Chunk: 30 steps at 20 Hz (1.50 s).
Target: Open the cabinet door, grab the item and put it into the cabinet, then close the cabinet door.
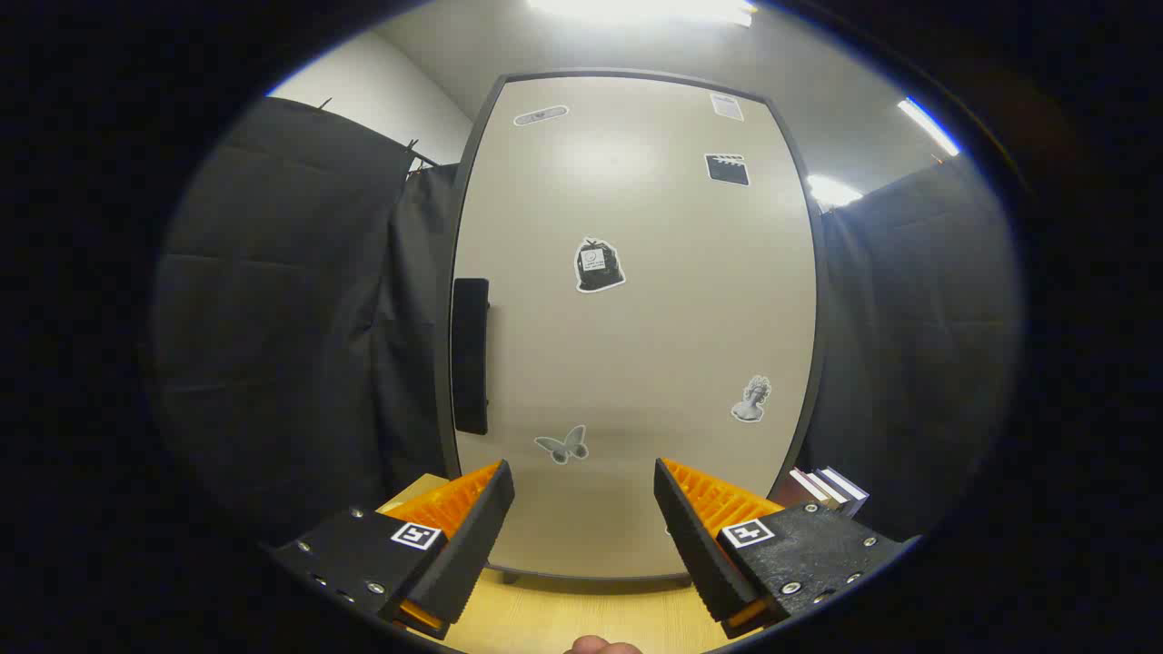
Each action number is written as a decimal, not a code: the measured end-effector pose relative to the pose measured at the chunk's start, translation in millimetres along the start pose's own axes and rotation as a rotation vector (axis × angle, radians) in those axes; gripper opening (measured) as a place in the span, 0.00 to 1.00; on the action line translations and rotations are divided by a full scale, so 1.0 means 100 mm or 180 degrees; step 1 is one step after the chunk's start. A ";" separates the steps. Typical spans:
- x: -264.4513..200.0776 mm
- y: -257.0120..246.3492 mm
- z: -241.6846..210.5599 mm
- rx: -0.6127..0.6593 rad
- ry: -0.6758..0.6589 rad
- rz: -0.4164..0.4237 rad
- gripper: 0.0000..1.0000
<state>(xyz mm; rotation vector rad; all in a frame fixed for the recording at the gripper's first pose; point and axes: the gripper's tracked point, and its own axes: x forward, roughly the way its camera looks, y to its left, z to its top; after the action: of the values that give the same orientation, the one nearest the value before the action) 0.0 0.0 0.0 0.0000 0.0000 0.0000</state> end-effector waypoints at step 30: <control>-0.11 0.25 -0.15 0.0091 0.0106 0.0112 0.96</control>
<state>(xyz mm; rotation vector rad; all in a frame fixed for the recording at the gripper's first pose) -11.1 24.9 -14.9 0.0286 0.0332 0.0352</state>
